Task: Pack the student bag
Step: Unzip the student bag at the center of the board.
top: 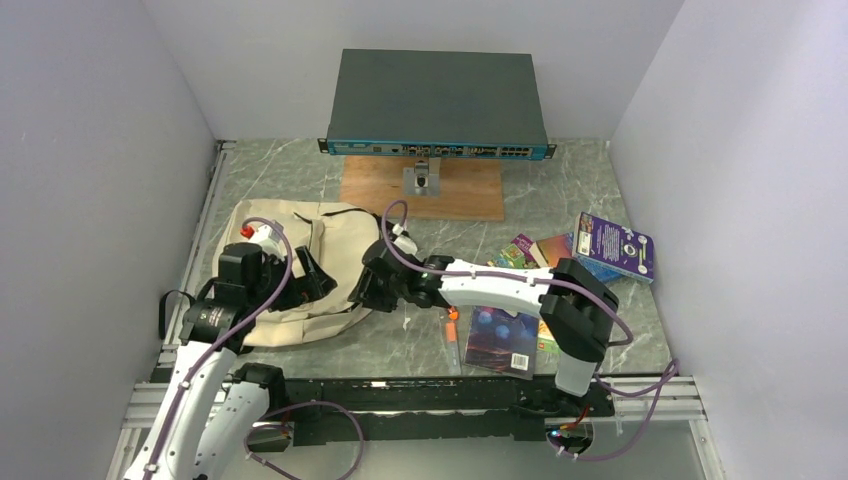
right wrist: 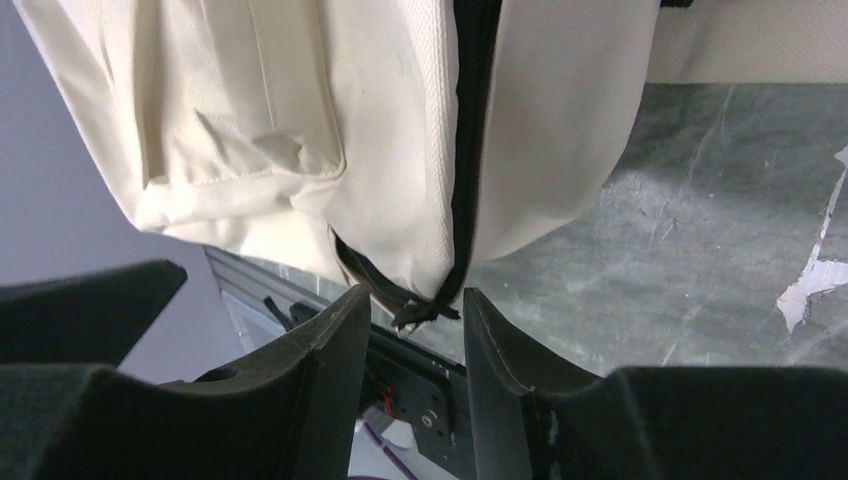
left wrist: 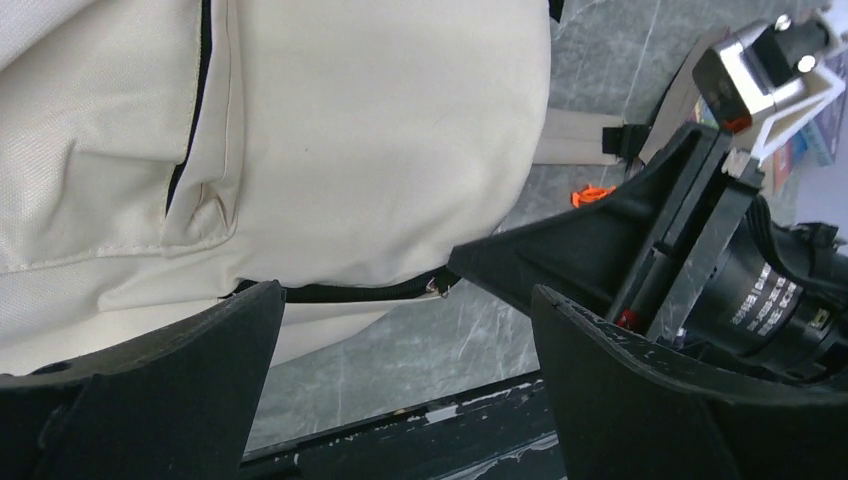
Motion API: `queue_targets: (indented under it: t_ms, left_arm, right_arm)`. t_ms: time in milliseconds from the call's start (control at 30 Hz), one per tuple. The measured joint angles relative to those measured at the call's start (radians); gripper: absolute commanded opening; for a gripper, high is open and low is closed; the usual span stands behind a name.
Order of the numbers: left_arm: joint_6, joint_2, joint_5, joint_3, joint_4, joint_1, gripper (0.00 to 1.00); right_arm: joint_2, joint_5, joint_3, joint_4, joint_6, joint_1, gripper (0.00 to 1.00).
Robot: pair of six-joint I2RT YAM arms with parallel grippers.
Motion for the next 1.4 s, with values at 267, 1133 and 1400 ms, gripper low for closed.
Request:
queue_targets:
  t_ms: [267, 1133, 1400]
  left_arm:
    - [-0.001, -0.01, -0.069, 0.0, -0.019, -0.061, 0.96]
    - [-0.113, 0.006, -0.165, -0.149, 0.114, -0.071, 0.93]
    - [-0.113, 0.015, -0.18, -0.169, 0.129, -0.071, 0.93]
  right_arm:
    - [0.057, 0.049, 0.083, -0.1, 0.053, 0.001, 0.2]
    - [0.036, 0.097, 0.081, -0.133, 0.058, 0.03, 0.3]
    - [0.014, 0.097, 0.077, -0.135, 0.059, 0.03, 0.13]
